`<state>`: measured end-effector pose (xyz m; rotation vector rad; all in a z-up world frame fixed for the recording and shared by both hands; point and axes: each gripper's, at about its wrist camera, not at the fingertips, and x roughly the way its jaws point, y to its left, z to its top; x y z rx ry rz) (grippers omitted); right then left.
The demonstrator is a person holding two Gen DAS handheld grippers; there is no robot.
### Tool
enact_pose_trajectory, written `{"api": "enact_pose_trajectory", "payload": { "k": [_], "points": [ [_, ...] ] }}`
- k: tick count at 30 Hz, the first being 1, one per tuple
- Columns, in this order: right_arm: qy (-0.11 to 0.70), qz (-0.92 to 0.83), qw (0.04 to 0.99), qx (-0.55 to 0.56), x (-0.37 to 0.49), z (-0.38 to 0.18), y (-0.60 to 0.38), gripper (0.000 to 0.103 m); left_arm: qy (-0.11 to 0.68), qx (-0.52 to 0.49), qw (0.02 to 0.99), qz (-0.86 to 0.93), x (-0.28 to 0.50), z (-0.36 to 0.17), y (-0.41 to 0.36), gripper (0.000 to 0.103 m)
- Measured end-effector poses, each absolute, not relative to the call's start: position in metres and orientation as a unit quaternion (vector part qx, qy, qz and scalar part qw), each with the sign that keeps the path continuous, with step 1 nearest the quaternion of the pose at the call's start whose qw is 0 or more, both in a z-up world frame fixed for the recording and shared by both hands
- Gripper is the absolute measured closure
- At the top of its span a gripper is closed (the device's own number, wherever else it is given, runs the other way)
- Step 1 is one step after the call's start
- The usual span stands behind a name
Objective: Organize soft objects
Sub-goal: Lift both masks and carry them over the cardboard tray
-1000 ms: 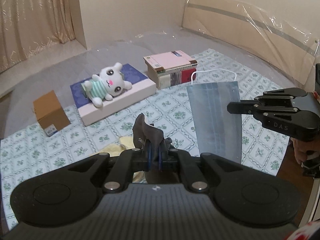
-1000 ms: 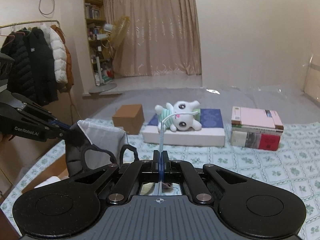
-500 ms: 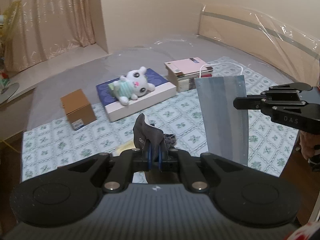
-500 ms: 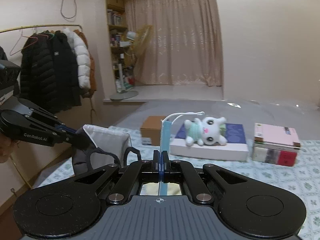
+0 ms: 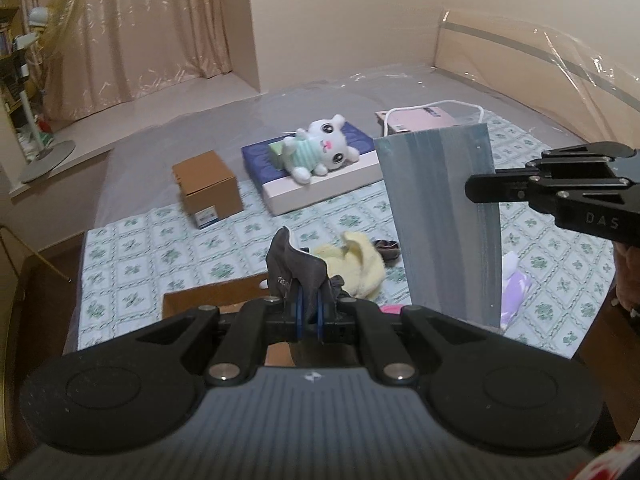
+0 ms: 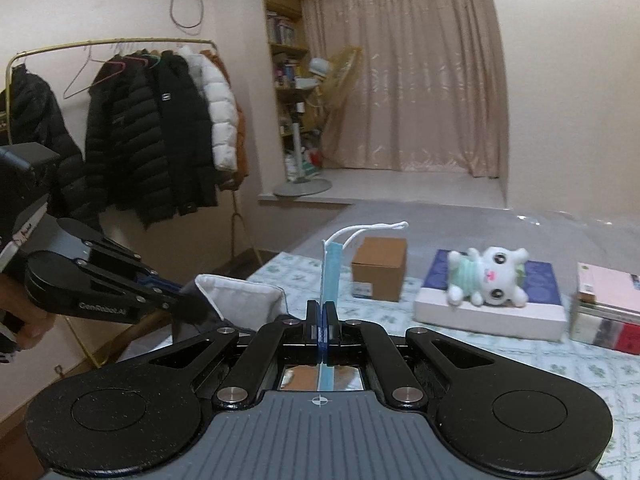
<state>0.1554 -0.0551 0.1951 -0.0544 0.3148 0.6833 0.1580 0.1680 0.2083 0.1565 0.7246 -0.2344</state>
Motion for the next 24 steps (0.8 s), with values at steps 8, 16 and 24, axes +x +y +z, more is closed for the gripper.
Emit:
{"api": "enact_pose_trajectory", "payload": {
  "k": [8,16,24],
  "points": [
    [0.161,0.363,0.917,-0.028,0.155,0.191,-0.017,0.103,0.361,0.070,0.925,-0.096,0.147,0.198,0.195,0.098],
    [0.176,0.395,0.901,-0.023,0.156,0.179,0.025,0.103,0.374,0.056,0.922,-0.079,0.137,0.179,0.228,0.098],
    [0.214,0.427,0.878,0.016,0.173,0.153,0.067,0.103,0.396,0.044,0.916,-0.056,0.135,0.150,0.265,0.098]
  ]
}}
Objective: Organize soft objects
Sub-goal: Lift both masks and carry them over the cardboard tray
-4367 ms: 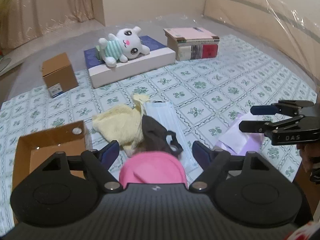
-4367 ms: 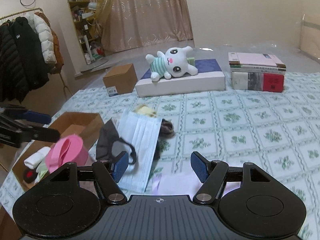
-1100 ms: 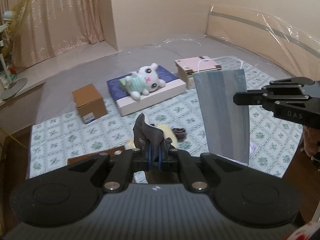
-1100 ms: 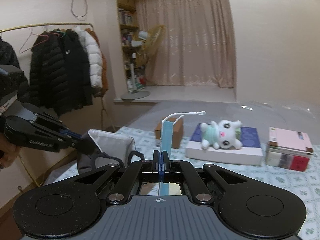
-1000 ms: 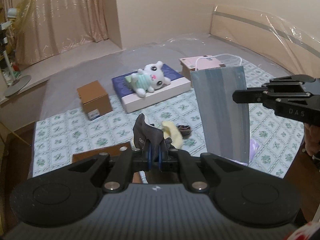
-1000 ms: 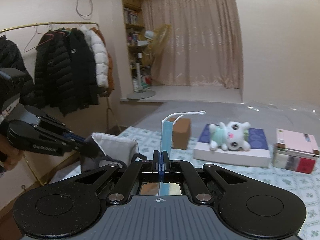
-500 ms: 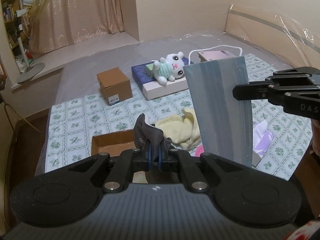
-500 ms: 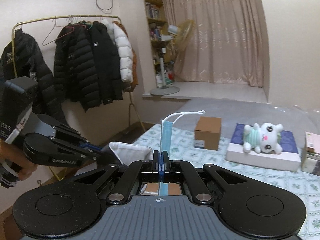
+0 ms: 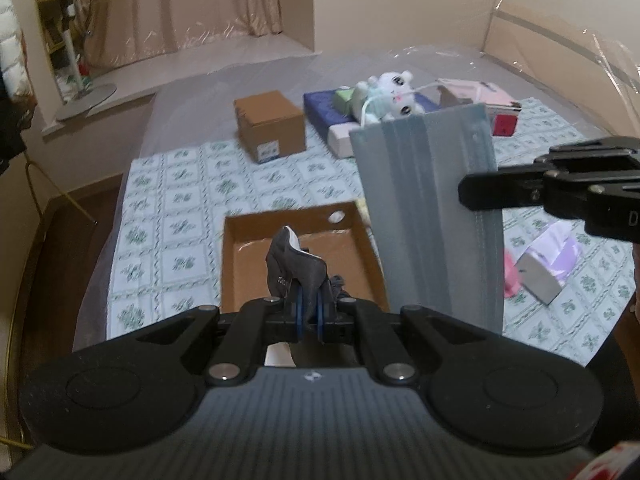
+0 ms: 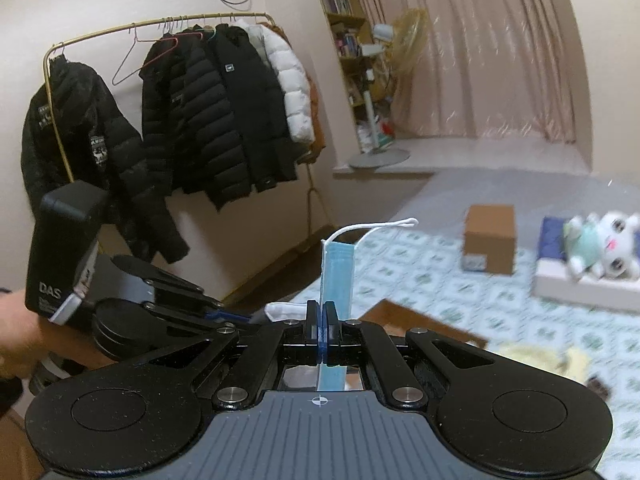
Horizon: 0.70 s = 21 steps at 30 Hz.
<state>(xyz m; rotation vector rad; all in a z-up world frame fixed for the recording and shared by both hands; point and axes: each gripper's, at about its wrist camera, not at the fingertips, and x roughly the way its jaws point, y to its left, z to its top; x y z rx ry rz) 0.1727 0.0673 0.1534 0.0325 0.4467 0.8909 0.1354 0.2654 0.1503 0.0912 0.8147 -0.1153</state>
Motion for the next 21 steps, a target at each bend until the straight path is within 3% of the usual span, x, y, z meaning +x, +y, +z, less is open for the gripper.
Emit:
{"api": "enact_pose_trajectory", "payload": {
  "k": [9,21],
  "points": [
    [0.306,0.393,0.866,0.049,0.228,0.077,0.103,0.103,0.426,0.038,0.903,-0.052,0.151,0.100,0.295,0.098],
    [0.303,0.293,0.906,-0.041,0.263,0.009,0.128,0.103,0.443,0.044,0.893,-0.061,0.187,0.042,0.302,0.098]
  ]
}}
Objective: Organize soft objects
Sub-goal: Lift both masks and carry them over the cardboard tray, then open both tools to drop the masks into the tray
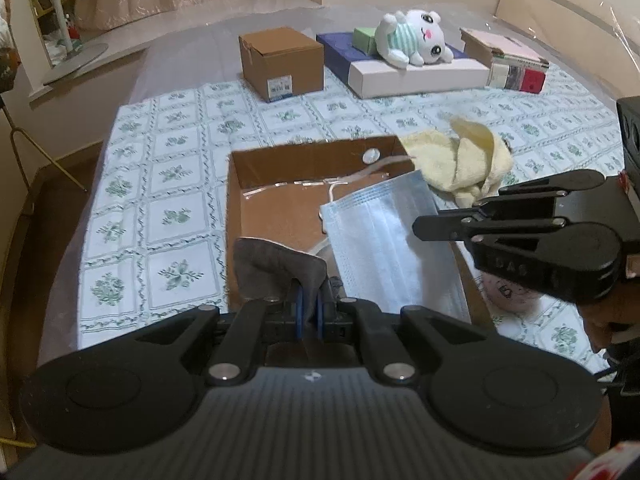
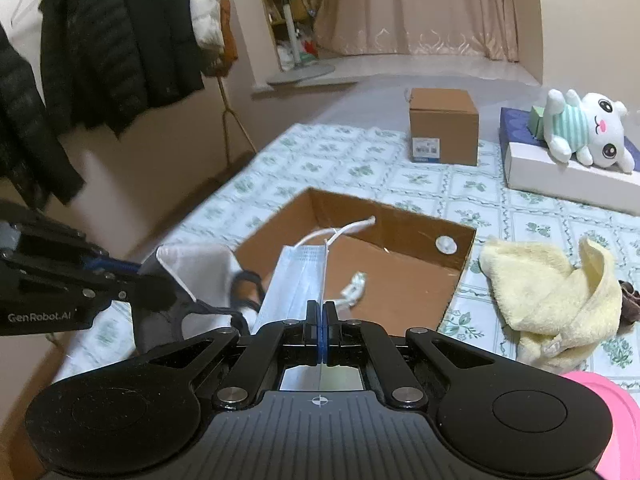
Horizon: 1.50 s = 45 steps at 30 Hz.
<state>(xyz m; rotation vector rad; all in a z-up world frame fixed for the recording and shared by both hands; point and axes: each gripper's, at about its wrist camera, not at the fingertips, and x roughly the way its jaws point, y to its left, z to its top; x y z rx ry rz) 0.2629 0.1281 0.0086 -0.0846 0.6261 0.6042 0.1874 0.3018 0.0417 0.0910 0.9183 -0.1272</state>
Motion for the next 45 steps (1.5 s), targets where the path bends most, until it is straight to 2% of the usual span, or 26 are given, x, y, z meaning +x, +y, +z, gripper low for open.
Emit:
{"api": "enact_pose_trajectory", "payload": {
  "k": [9,14,16,17,18,19,20,27,38,41,45],
  "points": [
    [0.319,0.295,0.898,-0.077,0.277,-0.021,0.147,0.102,0.457,0.038,0.885,-0.076,0.203,0.012,0.305,0.097],
    [0.308,0.302,0.898,-0.087,0.273,-0.020,0.150,0.102,0.454,0.028,0.887,-0.078,0.200,0.013,0.309,0.091],
    [0.301,0.301,0.901,-0.090,0.271,-0.018,0.149,0.101,0.451,0.027,0.889,-0.080,0.196,0.017,0.309,0.084],
    [0.297,0.300,0.902,-0.089,0.269,-0.016,0.149,0.094,0.448,0.024,0.890,-0.081,0.193,0.020,0.309,0.082],
    [0.293,0.298,0.904,-0.089,0.267,-0.013,0.148,0.076,0.447,0.022,0.891,-0.083,0.190,0.022,0.308,0.077],
    [0.288,0.297,0.906,-0.086,0.266,-0.011,0.146,0.063,0.445,0.020,0.892,-0.082,0.188,0.024,0.308,0.073],
    [0.281,0.295,0.909,-0.082,0.264,-0.008,0.144,0.045,0.443,0.018,0.893,-0.080,0.185,0.026,0.308,0.071],
    [0.250,0.294,0.919,-0.086,0.247,0.015,0.131,0.044,0.418,0.007,0.906,-0.062,0.160,0.047,0.310,0.070],
    [0.208,0.303,0.929,-0.034,0.186,0.056,0.079,0.044,0.379,-0.023,0.925,-0.008,0.102,0.068,0.290,0.064],
    [0.211,0.305,0.929,-0.015,0.167,0.058,0.062,0.044,0.363,-0.027,0.931,0.020,0.085,0.071,0.275,0.058],
    [0.212,0.299,0.930,0.010,0.142,0.058,0.033,0.044,0.336,-0.032,0.940,0.051,0.063,0.074,0.252,0.037]
  ]
}}
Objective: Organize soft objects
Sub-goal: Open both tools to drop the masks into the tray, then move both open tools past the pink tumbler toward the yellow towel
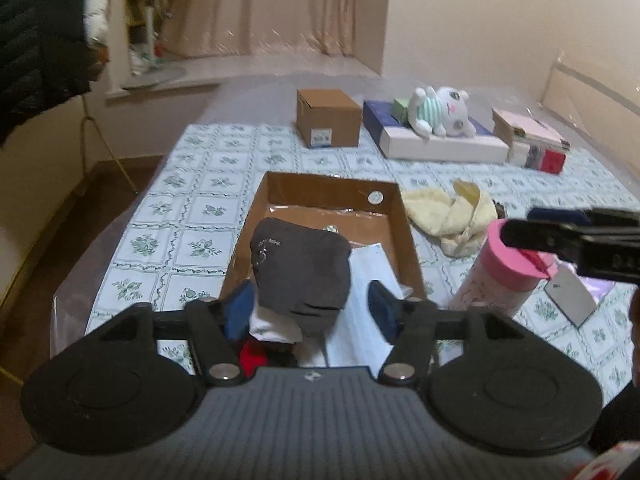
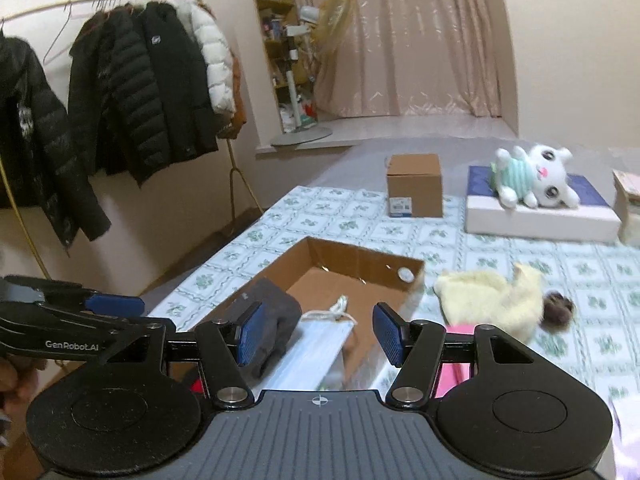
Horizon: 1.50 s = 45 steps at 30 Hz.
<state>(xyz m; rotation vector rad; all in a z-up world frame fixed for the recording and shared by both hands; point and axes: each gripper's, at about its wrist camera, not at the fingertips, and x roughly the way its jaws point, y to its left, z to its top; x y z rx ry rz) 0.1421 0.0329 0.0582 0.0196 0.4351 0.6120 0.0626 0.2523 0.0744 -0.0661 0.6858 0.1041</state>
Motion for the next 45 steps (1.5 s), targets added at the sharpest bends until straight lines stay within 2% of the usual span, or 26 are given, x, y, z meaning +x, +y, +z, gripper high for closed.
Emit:
{"api": "enact_pose_trajectory", "payload": {
  "k": [2,4,7,12,27,45],
  "points": [
    [0.214,0.294,0.931,0.017,0.131,0.058,0.018,0.044,0.324,-0.036,0.943,0.063,0.052,0.076,0.240,0.032],
    [0.217,0.287,0.933,0.024,0.122,0.057,0.002,0.044,0.313,-0.046,0.946,0.075,0.043,0.078,0.229,0.019],
    [0.227,0.276,0.933,0.036,0.110,0.056,-0.020,0.040,0.301,-0.057,0.948,0.090,0.031,0.079,0.212,0.015],
    [0.238,0.259,0.934,0.058,0.097,0.054,-0.056,0.028,0.292,-0.074,0.947,0.109,0.019,0.077,0.185,0.007],
    [0.247,0.214,0.943,0.061,0.064,0.056,-0.130,0.024,0.294,-0.074,0.949,0.089,0.006,0.076,0.121,0.005],
    [0.254,0.155,0.951,0.086,0.056,0.050,-0.191,0.023,0.290,-0.080,0.952,0.051,0.010,0.079,0.095,0.006]
  ]
}}
